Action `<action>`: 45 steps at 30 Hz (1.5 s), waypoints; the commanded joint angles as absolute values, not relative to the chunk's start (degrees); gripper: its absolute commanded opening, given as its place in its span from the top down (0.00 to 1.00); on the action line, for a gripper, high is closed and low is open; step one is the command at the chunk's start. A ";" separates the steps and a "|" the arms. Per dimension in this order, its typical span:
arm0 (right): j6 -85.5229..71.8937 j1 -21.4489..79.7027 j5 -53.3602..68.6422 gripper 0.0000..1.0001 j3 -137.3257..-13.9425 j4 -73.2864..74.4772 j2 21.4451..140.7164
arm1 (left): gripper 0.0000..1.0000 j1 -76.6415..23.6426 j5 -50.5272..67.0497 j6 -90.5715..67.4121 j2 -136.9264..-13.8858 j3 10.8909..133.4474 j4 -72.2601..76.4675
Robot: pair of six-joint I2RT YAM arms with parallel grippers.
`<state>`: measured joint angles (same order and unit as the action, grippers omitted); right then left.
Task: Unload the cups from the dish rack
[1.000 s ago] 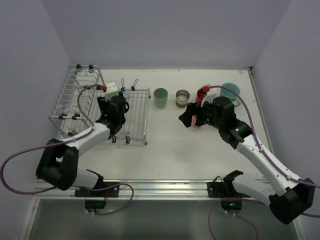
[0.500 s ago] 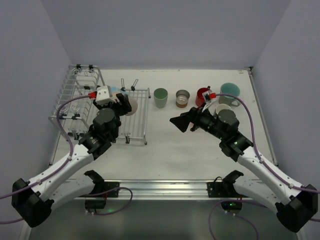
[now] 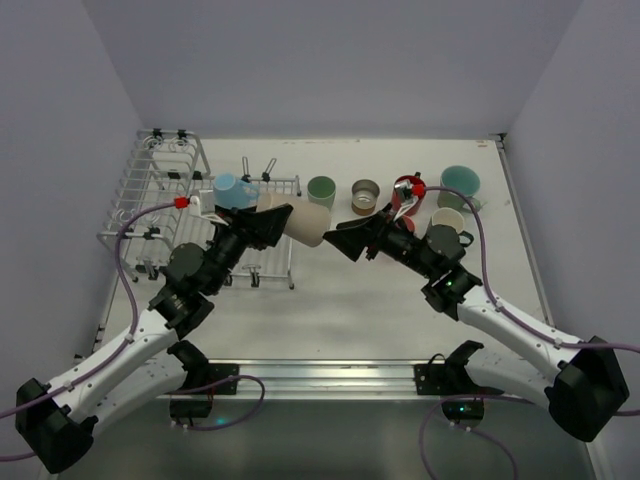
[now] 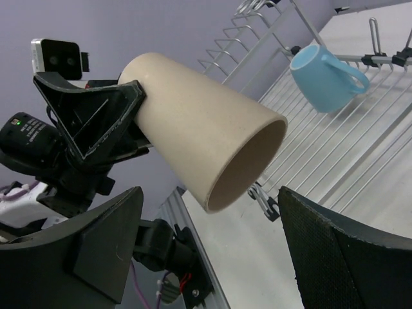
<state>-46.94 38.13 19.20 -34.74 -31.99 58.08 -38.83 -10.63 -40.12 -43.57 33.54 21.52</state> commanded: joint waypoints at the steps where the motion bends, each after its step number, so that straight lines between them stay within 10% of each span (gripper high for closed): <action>1: -47.63 38.23 21.61 0.12 -37.17 -38.05 59.75 | 0.77 -39.20 -3.52 -47.01 -42.98 31.48 32.33; 7: -49.83 38.23 27.59 0.20 -38.84 -42.71 61.79 | 0.77 -40.60 -0.26 -50.18 -45.08 29.18 40.25; 12: -50.62 38.32 27.78 0.65 -39.20 -44.82 61.44 | 0.70 -41.66 -0.26 -49.49 -46.49 29.27 40.78; 17: -50.63 38.23 25.14 0.99 -38.15 -42.90 60.12 | 0.19 -41.92 1.58 -46.77 -46.50 31.02 37.19; 20: -48.17 38.23 22.25 1.00 -38.93 -34.77 58.19 | 0.00 -41.92 0.27 -42.91 -45.27 33.48 30.78; 45: -11.16 38.23 -7.46 1.00 -86.72 46.31 90.59 | 0.00 -41.92 -22.41 -19.07 -34.55 46.50 -24.78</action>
